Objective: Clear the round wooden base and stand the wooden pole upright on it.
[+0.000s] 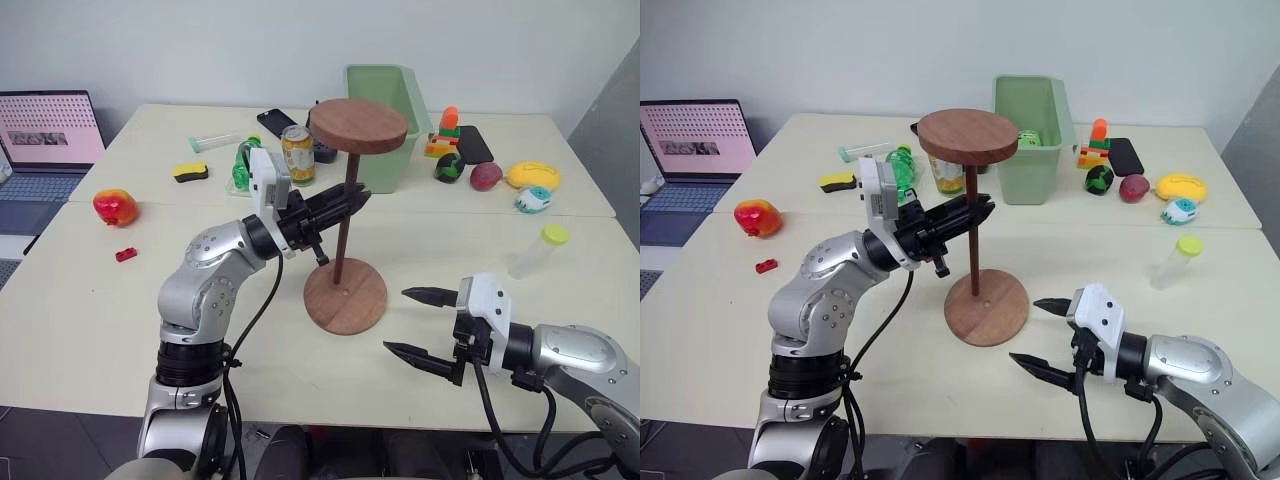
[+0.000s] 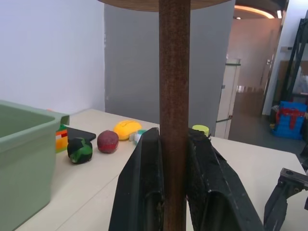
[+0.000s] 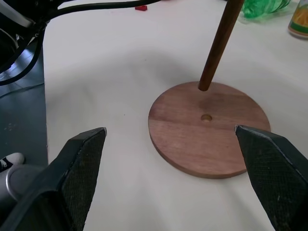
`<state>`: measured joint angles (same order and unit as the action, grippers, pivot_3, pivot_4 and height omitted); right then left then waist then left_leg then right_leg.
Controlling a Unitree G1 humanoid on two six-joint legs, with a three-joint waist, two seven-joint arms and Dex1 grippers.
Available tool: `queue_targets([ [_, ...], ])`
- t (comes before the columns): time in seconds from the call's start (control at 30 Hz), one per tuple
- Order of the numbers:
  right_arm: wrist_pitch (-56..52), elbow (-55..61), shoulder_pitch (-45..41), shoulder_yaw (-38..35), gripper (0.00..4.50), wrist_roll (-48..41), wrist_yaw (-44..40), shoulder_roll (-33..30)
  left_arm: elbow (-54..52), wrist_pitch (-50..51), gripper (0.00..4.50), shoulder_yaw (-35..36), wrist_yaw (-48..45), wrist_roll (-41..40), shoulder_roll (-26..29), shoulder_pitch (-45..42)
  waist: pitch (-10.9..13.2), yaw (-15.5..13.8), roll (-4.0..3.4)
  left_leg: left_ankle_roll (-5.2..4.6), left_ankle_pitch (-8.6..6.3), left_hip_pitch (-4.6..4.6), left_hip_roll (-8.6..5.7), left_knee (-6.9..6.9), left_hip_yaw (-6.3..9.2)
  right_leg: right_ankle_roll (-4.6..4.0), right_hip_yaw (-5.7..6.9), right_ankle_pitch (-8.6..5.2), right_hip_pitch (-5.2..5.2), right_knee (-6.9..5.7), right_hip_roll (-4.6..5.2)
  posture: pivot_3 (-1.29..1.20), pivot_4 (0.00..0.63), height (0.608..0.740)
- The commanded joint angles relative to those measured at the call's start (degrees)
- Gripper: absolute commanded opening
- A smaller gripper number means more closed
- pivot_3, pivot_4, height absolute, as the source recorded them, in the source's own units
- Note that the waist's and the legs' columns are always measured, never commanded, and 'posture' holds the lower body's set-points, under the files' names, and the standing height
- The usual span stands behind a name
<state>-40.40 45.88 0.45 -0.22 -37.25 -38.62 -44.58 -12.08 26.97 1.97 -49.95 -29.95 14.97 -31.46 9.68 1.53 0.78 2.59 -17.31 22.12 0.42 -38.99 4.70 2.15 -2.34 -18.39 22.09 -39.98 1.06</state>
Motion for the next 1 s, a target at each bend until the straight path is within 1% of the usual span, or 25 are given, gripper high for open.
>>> queue_targets([
  [0.03, -1.9, 1.6, -1.4, -0.3, 4.46, -1.6, 1.8, 0.6, 1.7, -5.0, 0.27, -1.8, -0.6, 1.5, -0.5, 0.0, 0.0, 0.0, 0.0, 0.0, 0.0, 0.0, 0.0, 0.0, 0.01, 0.0, 0.0, 0.0, -0.01, 0.0, 0.0, 0.0, 0.15, 0.74],
  [0.3, -2.6, 2.1, -2.0, -0.2, 4.46, -2.9, 2.3, 1.1, 5.3, -8.8, 0.27, -3.8, -0.5, 2.5, -2.0, 0.5, 0.0, 0.0, 0.0, -0.01, -0.01, -0.04, -0.02, 0.02, -0.04, 0.0, 0.03, 0.0, -0.02, 0.02, 0.0, 0.0, 0.15, 0.74],
  [1.0, -2.8, 2.5, -2.8, -0.3, 4.46, -3.0, 2.8, 0.8, 7.2, -12.2, 0.27, -6.2, -1.1, 3.6, -1.7, 2.8, 0.0, 0.0, 0.01, -0.02, -0.01, -0.08, -0.02, 0.02, -0.05, 0.0, 0.02, 0.0, -0.05, 0.02, -0.01, 0.0, 0.15, 0.74],
])
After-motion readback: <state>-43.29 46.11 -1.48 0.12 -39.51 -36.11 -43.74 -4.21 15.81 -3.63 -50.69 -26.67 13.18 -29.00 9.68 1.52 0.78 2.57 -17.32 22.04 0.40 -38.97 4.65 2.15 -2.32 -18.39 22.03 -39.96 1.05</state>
